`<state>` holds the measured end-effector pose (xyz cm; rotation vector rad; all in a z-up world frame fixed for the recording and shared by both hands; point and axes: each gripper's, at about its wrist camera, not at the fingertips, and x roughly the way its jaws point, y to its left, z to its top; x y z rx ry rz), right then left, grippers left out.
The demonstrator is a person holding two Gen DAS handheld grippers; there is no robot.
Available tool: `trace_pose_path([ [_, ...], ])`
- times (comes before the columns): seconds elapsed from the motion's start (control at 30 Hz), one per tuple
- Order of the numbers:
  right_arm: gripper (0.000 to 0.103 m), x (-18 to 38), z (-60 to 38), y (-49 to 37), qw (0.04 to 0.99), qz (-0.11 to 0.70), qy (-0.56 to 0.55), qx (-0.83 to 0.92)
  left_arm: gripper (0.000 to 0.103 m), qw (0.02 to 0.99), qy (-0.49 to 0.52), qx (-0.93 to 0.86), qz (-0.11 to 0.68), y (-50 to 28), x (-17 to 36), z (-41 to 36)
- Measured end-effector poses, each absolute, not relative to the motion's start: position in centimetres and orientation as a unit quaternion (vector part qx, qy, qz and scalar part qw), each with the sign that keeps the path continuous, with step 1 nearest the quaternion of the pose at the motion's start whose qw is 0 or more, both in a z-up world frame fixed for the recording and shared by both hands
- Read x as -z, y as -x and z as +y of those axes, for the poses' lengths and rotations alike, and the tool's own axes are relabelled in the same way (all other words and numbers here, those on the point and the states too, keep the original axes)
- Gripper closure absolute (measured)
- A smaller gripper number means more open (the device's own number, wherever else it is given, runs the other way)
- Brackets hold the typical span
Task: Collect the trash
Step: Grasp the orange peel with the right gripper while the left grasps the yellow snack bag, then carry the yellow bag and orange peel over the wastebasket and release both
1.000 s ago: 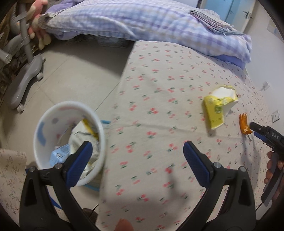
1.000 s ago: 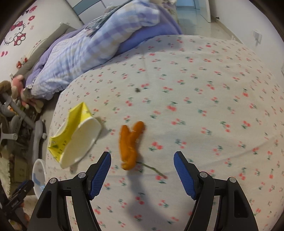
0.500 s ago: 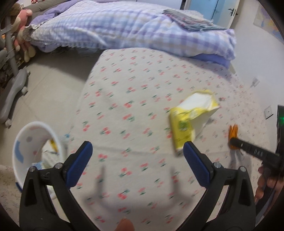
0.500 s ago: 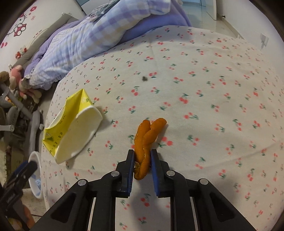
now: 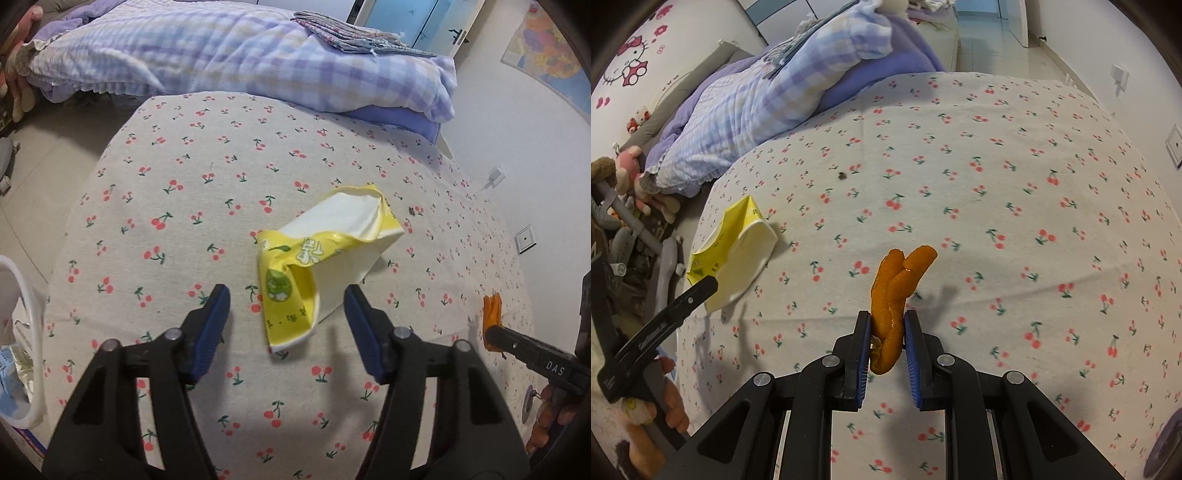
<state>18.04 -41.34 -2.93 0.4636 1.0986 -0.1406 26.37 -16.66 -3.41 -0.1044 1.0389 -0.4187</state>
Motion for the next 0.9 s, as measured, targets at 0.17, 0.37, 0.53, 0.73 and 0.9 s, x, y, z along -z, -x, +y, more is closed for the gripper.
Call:
trace_pose_path([
  [0.17,0.085,2.9,-42.0,-17.2,0.825,0.518,-0.217,0.065,0.070,0.844,0.045,0.199,0.496,-26.4,4.0,-16.7],
  [0.37,0.084,2.6,-42.1,-16.6,0.827,0.516,-0.214,0.064,0.071,0.847,0.049,0.198,0.492,-25.9,3.5,-15.8],
  [0.53,0.084,1.9,-41.8,-16.3,0.833,0.509,-0.209,0.061,0.071,0.843,0.056,0.199,0.496,-25.3,2.8,-14.6],
  [0.73,0.085,0.8,-40.7,-15.8,0.841,0.501,-0.198,0.052,0.071,0.843,0.072,0.198,0.495,-24.0,1.8,-12.5],
  [0.9,0.085,0.0,-39.6,-15.6,0.846,0.494,-0.196,0.038,0.072,0.846,0.081,0.194,0.490,-23.2,0.8,-10.4],
])
